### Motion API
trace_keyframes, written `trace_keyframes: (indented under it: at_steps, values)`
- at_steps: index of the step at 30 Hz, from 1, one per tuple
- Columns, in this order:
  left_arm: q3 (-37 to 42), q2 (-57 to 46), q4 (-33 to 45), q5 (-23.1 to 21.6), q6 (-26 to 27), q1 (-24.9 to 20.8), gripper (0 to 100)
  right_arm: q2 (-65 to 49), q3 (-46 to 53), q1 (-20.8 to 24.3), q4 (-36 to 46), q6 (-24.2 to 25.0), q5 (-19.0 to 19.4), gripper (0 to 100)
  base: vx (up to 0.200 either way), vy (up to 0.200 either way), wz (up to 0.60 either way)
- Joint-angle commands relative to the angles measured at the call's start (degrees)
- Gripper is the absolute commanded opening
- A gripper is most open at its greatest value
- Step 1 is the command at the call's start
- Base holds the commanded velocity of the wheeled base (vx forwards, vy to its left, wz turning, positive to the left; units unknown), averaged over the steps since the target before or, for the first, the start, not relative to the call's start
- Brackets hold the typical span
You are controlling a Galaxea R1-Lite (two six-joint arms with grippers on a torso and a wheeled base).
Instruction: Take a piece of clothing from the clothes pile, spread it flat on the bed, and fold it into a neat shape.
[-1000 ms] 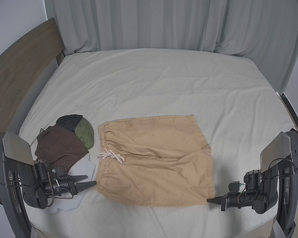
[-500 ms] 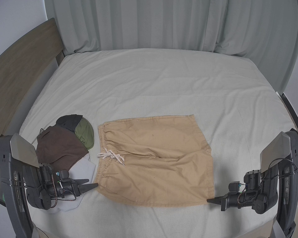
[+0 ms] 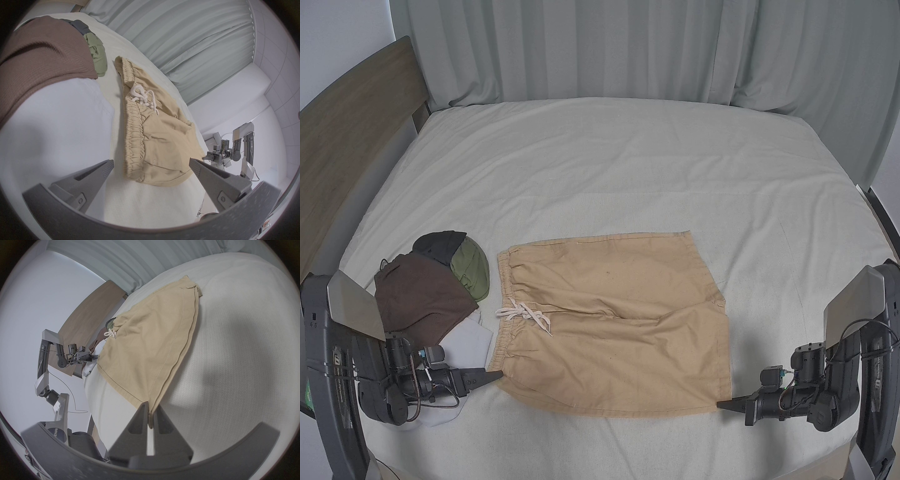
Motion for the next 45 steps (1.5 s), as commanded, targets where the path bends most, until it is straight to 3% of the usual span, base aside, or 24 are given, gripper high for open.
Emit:
trace_keyframes:
  at_steps: [1,8,26,27,45]
  values:
    - [0.3,0.1,0.0,0.0,-0.8,-0.8,100,0.1,0.1,0.0,0.0,0.0,0.0,0,0.0,0.0,0.0]
    - [0.0,0.7,-0.1,4.6,-4.0,-3.1,100,0.0,0.1,-0.1,0.0,0.0,0.0,0,0.0,0.0,0.0]
    - [-0.6,0.9,-0.1,4.8,-5.3,-4.4,100,0.1,0.1,-0.1,0.0,-0.1,0.0,0,0.0,0.0,0.0]
    - [-0.6,0.9,-0.1,4.8,-5.4,-4.4,0,0.1,0.1,-0.1,0.0,0.0,0.0,0,0.0,0.0,0.0]
    - [1.4,0.7,-0.2,4.3,-4.6,-4.3,0,-0.7,1.4,-0.1,0.0,-0.1,0.2,0,0.0,0.0,0.0]
